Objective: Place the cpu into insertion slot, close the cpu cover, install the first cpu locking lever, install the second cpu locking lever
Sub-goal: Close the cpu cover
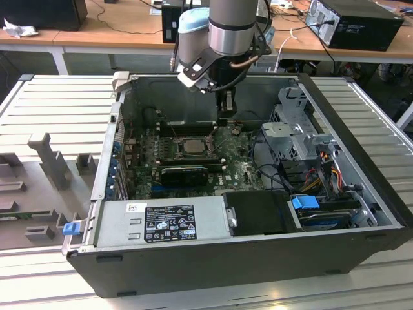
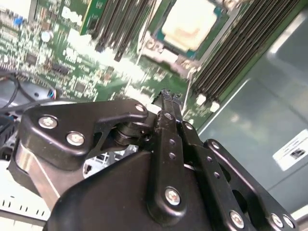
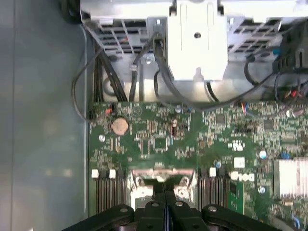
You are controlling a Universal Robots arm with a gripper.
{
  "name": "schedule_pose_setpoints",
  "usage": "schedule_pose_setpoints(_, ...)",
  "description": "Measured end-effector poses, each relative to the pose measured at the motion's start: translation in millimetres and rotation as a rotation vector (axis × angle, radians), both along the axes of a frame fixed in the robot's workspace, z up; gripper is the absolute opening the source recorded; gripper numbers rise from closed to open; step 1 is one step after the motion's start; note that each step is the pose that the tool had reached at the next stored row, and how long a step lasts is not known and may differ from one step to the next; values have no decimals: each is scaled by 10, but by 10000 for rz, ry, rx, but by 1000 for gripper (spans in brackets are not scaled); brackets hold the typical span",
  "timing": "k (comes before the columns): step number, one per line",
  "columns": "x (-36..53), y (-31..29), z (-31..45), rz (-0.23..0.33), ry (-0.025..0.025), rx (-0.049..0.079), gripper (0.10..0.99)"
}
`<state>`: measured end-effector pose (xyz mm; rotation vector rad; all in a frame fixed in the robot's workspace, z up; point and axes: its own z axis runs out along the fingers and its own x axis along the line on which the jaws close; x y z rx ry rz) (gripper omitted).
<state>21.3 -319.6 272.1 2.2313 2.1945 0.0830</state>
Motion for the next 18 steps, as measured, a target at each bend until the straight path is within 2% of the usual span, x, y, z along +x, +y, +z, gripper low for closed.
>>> schedule_pose_setpoints(1,43,0,0,1,15,-1,106)
schedule_pose_setpoints(2,130,0,1,3,42,-2,106)
schedule_pose_setpoints(3,167,0,-1,4,45,1,106)
schedule_pose_setpoints(8,295,0,-48,3,44,-2,106)
schedule_pose_setpoints(14,310,0,-182,12,44,-1,106)
schedule_pose_setpoints(18,256,0,-217,14,59,1,106)
